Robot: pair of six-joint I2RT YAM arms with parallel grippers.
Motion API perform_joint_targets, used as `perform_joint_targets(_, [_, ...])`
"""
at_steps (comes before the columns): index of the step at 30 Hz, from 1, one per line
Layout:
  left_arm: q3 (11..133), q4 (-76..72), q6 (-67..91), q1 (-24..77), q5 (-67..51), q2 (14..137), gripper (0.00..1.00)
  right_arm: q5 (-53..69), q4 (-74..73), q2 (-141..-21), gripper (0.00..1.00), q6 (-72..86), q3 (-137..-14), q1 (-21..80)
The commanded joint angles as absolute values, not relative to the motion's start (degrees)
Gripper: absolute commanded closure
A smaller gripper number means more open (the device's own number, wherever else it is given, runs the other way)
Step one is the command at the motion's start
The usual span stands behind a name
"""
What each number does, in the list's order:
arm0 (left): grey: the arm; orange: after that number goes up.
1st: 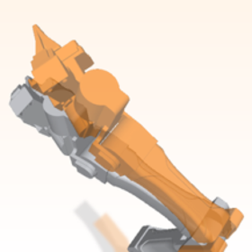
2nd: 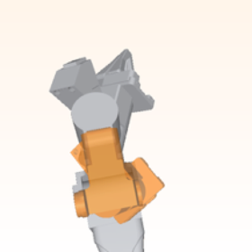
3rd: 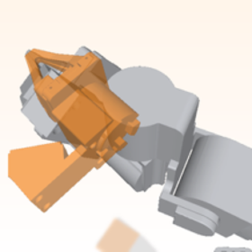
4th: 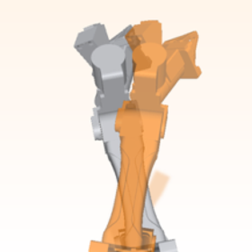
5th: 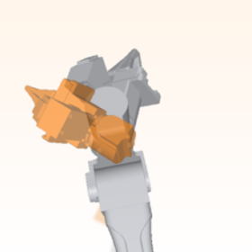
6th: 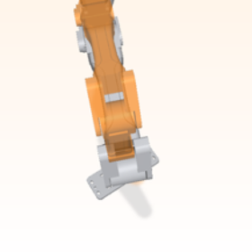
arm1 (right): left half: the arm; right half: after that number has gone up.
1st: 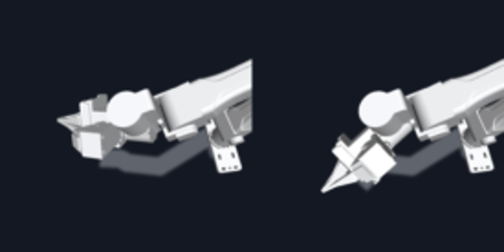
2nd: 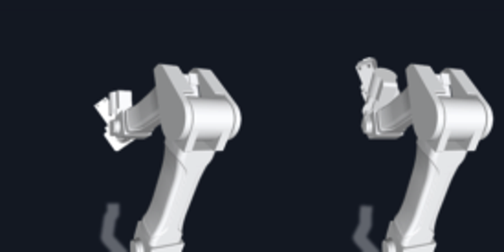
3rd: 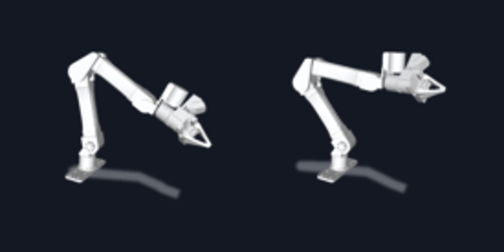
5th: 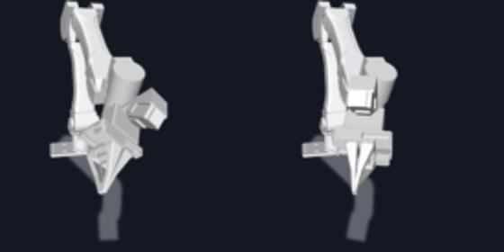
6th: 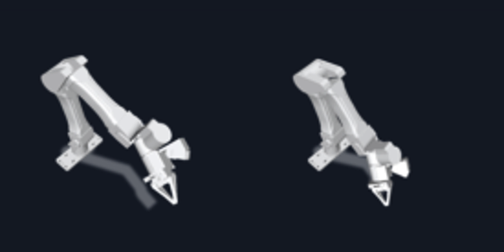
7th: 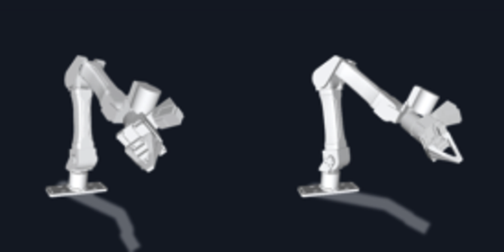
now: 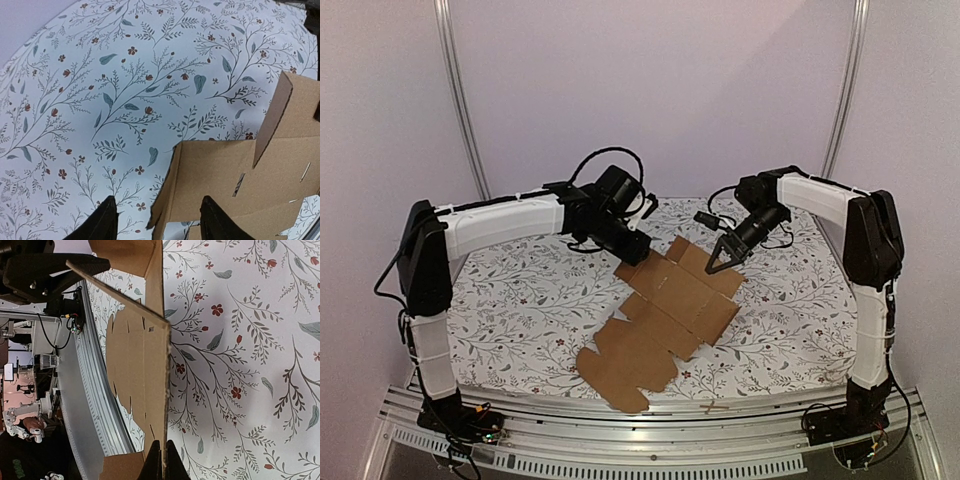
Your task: Fold the paper box
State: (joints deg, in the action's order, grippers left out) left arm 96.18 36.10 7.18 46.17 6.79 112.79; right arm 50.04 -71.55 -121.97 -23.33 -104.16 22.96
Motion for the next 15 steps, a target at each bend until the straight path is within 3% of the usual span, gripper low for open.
perform_joint_targets(1, [96.17,35.61,9.07,44.0,3.11,111.48,0.46,50.23,-70.44,-123.05,1.0,-22.33,-103.42,22.56])
perform_joint_targets(8, [95.98,34.58,9.76,42.33,-3.6,111.87,0.76,49.83,-70.2,-122.93,1.0,-22.32,-103.19,22.54])
perform_joint_targets(15, [95.97,32.56,9.61,42.1,-6.35,112.65,0.88,49.96,-70.11,-122.78,1.0,-22.24,-102.92,22.48])
